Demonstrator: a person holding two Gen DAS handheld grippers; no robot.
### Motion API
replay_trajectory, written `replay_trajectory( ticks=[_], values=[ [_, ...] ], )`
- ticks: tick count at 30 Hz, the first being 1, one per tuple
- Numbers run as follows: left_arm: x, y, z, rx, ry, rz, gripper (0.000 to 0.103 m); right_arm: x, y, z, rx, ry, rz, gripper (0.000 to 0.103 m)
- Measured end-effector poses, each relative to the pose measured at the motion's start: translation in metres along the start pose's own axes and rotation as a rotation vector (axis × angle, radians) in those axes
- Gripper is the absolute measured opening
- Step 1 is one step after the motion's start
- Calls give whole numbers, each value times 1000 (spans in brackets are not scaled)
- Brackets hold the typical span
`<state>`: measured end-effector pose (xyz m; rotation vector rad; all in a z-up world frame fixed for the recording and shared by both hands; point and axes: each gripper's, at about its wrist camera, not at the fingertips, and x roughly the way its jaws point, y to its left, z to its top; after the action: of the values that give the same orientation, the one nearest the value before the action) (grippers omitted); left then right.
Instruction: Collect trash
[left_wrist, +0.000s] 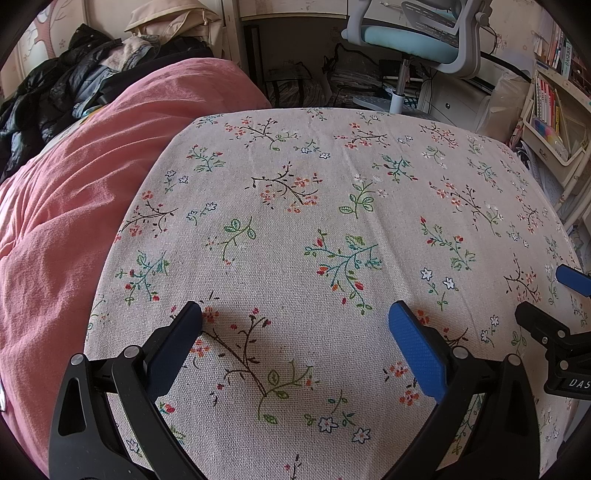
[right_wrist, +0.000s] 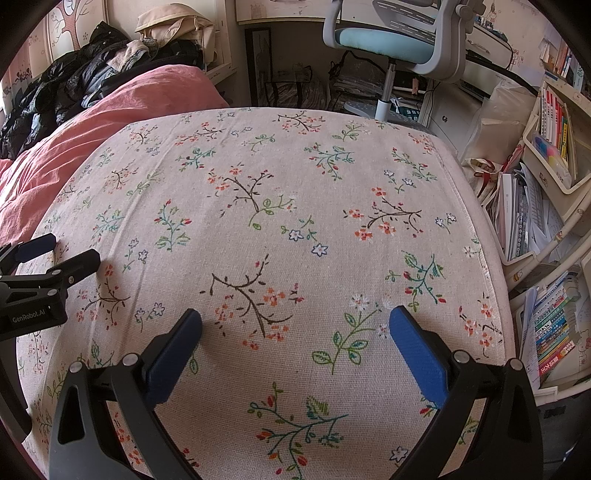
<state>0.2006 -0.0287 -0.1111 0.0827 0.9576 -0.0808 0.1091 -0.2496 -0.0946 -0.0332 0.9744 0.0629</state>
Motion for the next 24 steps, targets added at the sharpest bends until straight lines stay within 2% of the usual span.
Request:
replay_trajectory(
  ticks=[24],
  values=[
    [0, 0, 0, 0, 0, 0, 97, 0, 0, -1, 0, 0, 0, 97]
  ],
)
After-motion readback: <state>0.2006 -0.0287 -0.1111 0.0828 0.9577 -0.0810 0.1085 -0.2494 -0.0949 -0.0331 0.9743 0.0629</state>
